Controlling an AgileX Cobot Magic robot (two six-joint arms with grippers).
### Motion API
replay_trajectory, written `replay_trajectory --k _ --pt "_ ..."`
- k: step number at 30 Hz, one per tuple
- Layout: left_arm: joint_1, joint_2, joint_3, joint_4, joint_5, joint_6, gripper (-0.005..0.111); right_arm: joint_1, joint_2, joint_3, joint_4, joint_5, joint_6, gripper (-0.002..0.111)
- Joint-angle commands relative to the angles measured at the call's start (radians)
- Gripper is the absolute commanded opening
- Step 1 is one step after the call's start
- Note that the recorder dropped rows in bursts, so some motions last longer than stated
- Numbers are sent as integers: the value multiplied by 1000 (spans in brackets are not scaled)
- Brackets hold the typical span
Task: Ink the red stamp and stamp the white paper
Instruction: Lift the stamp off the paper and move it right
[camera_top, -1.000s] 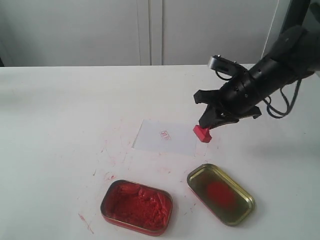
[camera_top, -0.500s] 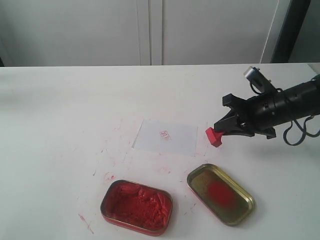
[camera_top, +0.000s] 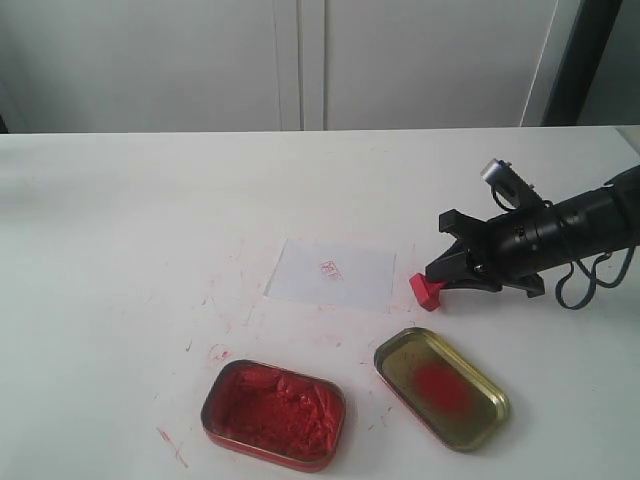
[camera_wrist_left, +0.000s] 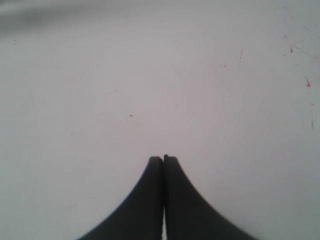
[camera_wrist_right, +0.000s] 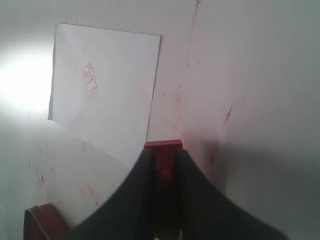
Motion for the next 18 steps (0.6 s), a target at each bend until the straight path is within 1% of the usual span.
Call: replay_trajectory --k 1,12,14,18 --pt "2 -4 7 -6 8 0 0 -12 -2 3 -2 -3 -13 0" --pt "2 -4 7 -6 8 0 0 -12 -2 18 -23 -31 -8 0" --pt "2 -4 7 -6 8 0 0 -12 -2 18 -23 -31 -8 4" --pt "2 -4 7 -6 8 0 0 -12 -2 18 -23 -31 -8 17"
